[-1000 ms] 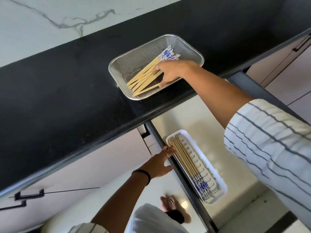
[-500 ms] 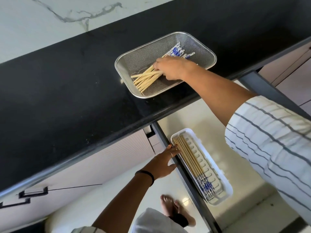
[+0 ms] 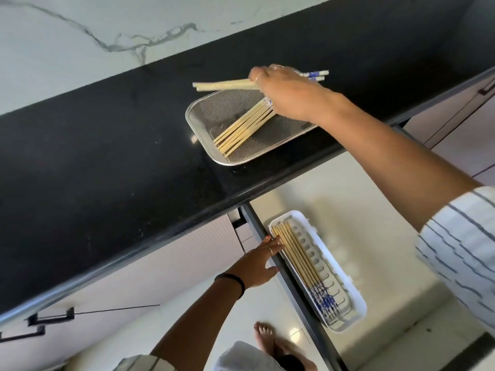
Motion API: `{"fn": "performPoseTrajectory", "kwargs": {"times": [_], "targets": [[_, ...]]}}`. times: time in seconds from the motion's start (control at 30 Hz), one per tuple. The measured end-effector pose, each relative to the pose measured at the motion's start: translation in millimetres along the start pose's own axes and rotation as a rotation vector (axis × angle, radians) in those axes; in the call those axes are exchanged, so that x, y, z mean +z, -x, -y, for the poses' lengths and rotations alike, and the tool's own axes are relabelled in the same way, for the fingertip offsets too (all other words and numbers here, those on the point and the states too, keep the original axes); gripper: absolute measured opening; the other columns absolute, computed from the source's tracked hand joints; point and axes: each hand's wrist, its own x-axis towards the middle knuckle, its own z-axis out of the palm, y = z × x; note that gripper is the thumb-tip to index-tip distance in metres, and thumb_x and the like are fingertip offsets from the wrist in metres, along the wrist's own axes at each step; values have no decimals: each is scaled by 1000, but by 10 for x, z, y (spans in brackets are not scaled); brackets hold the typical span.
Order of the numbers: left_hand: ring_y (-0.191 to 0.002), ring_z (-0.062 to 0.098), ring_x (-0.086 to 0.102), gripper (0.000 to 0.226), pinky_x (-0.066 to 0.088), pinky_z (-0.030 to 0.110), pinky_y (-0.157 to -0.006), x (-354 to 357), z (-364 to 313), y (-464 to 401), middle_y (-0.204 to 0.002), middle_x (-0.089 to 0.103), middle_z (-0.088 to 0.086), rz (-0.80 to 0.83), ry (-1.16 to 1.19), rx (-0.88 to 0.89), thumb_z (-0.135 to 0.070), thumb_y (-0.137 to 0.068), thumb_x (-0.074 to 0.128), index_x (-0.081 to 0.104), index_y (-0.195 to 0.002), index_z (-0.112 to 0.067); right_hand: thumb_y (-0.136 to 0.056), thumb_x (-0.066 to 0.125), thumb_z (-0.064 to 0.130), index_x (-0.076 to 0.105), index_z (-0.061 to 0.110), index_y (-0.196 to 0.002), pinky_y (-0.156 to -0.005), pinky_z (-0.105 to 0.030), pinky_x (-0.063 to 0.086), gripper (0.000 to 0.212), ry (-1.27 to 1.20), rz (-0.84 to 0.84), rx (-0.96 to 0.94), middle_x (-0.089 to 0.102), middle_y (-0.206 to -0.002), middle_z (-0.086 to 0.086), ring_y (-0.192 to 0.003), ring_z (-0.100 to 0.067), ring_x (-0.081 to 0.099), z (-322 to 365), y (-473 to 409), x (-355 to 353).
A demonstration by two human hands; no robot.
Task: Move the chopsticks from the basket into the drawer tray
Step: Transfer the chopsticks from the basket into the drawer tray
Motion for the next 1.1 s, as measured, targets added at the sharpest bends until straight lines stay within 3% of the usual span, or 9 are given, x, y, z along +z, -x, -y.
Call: {"fn": "performPoseTrajectory", "kwargs": {"times": [0.1, 0.23, 0.43, 0.53, 0.67, 0.8, 0.9, 1.0, 1.1], "targets": [[-148, 13, 11, 59, 20, 28, -115, -14, -18, 7, -160, 12, -9, 4, 2, -11, -26, -96, 53, 26, -148, -26, -81, 46, -15, 45, 7, -117, -68, -27, 36, 41, -137, -52, 110, 41, -92, -2, -83, -15, 43, 109, 305, -233], [-148, 13, 11, 59, 20, 29, -116, -8, -37, 13, -160, 12, -8, 4, 3, -11, -26, -95, 53, 27, -148, -26, -86, 47, -8, 39, 16, -101, -48, -19, 29, 29, -304, 2, 336, 44, -78, 4, -63, -7, 46, 241, 909, -321], [-148, 14, 10, 60, 21, 30, -116, 47, -27, -16, -160, 11, -8, 7, -13, -17, -26, -95, 54, 27, -148, -26, -99, 39, 14, 51, 12, -101, -82, -35, 46, 12, -822, 221, 679, 58, -91, -5, -87, -21, 57, 259, 1897, 148], [-148, 16, 14, 60, 22, 30, -116, 74, -31, -21, -160, 11, -7, 7, -19, -14, -26, -94, 55, 27, -148, -24, -96, 39, 2, 50, 12, -93, -74, -36, 46, 16, -1113, 310, 831, 56, -80, -6, -77, -21, 53, 405, 2291, 535], [-147, 17, 16, 61, 23, 30, -116, 124, -38, -12, -161, 8, -7, 15, -14, -15, -25, -94, 56, 27, -148, -24, -88, 38, -5, 48, 10, -94, -71, -36, 44, 19, -1064, 455, 980, 56, -83, -9, -77, -22, 51, 603, 2599, 1076], [-148, 15, 13, 63, 22, 26, -114, 165, -23, -12, -160, 8, -9, 22, -1, -18, -25, -93, 58, 27, -148, -25, -87, 45, -2, 46, 4, -116, -63, -26, 44, 29, -891, 627, 1006, 59, -109, -15, -93, -24, 61, 753, 2628, 1487], [-148, 14, 13, 64, 23, 27, -114, 201, -12, -15, -160, 8, -10, 18, 2, -27, -27, -92, 59, 27, -148, -27, -88, 45, -3, 43, 3, -133, -53, -16, 40, 45, -700, 595, 953, 59, -119, -15, -101, -25, 62, 845, 2575, 1683], [-148, 13, 9, 63, 22, 30, -116, 241, 16, -20, -160, 8, -12, 17, -3, -31, -27, -92, 59, 28, -147, -29, -85, 42, -7, 49, 9, -132, -73, -29, 55, 50, -573, 546, 969, 61, -118, -12, -102, -25, 62, 922, 2601, 1798], [-148, 10, 6, 62, 19, 27, -115, 259, 55, -33, -159, 9, -15, 13, -11, -17, -29, -92, 58, 28, -146, -30, -84, 41, -4, 55, 10, -120, -82, -35, 54, 41, -485, 520, 988, 63, -112, -10, -105, -26, 61, 975, 2690, 1873]]}}
